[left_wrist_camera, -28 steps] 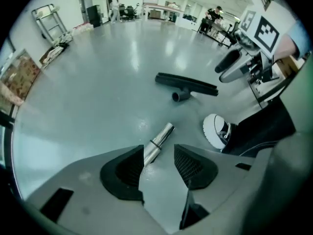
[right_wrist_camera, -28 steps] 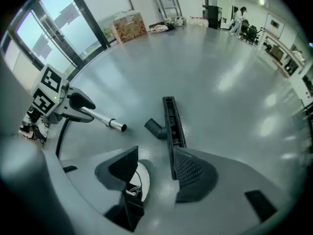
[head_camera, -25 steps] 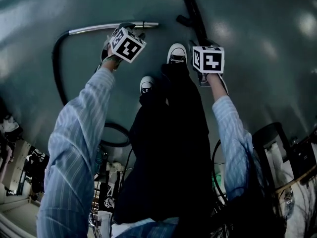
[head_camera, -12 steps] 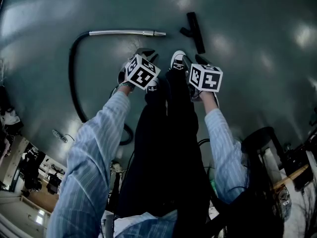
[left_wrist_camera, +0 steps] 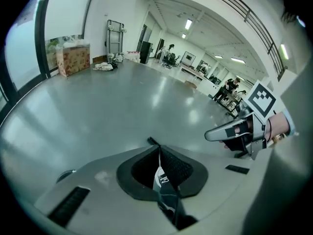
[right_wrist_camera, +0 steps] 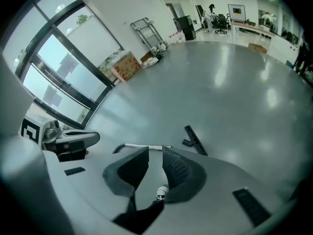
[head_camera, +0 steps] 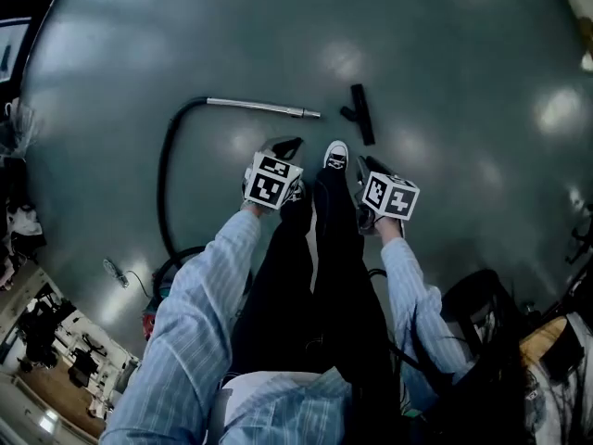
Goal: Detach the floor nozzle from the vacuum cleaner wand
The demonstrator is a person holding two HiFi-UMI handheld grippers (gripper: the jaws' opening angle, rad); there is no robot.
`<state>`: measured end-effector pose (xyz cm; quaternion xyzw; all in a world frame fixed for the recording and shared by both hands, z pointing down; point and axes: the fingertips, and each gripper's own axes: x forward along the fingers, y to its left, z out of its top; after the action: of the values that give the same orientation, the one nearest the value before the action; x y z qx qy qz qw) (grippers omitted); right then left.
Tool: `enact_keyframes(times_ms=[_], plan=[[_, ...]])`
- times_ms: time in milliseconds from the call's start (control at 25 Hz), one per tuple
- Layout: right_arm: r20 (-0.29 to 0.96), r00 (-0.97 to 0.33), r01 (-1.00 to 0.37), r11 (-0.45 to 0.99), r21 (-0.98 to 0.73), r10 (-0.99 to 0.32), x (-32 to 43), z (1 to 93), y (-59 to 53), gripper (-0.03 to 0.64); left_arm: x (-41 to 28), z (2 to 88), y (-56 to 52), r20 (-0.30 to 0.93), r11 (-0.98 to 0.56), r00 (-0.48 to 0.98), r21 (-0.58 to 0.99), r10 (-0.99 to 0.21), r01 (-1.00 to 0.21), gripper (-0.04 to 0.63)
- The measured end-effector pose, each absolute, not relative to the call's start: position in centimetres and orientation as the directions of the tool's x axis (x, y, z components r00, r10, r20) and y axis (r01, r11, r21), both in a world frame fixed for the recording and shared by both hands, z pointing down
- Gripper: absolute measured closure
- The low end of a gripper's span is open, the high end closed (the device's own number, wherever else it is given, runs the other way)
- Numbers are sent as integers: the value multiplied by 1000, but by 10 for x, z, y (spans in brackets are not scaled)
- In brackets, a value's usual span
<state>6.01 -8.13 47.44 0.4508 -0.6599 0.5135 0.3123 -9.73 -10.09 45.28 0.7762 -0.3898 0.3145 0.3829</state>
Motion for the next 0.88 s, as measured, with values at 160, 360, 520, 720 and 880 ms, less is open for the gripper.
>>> enact_keyframes(times_ms=[160, 360, 520, 720, 880], plan=[[867, -396, -916, 68, -394, -302, 51, 408, -67, 536, -100, 386, -75, 767, -417, 515, 354, -384, -837, 583], [815, -481, -877, 156, -455, -323, 29, 341, -57, 538, -95, 317, -51, 729, -476, 550, 344, -408, -809, 586], [799, -488, -872, 250, -422, -353, 22, 288, -52, 538, -100, 269, -29, 688, -460, 558, 351, -463, -815, 586], [752, -509, -860, 241, -449, -417, 10, 234, -32, 538, -116, 215, 2, 627, -382, 551, 399, -551, -834, 586], [738, -488, -873, 270, -406, -466, 4, 193, -13, 538, -119, 174, 21, 566, -379, 559, 412, -606, -828, 586]])
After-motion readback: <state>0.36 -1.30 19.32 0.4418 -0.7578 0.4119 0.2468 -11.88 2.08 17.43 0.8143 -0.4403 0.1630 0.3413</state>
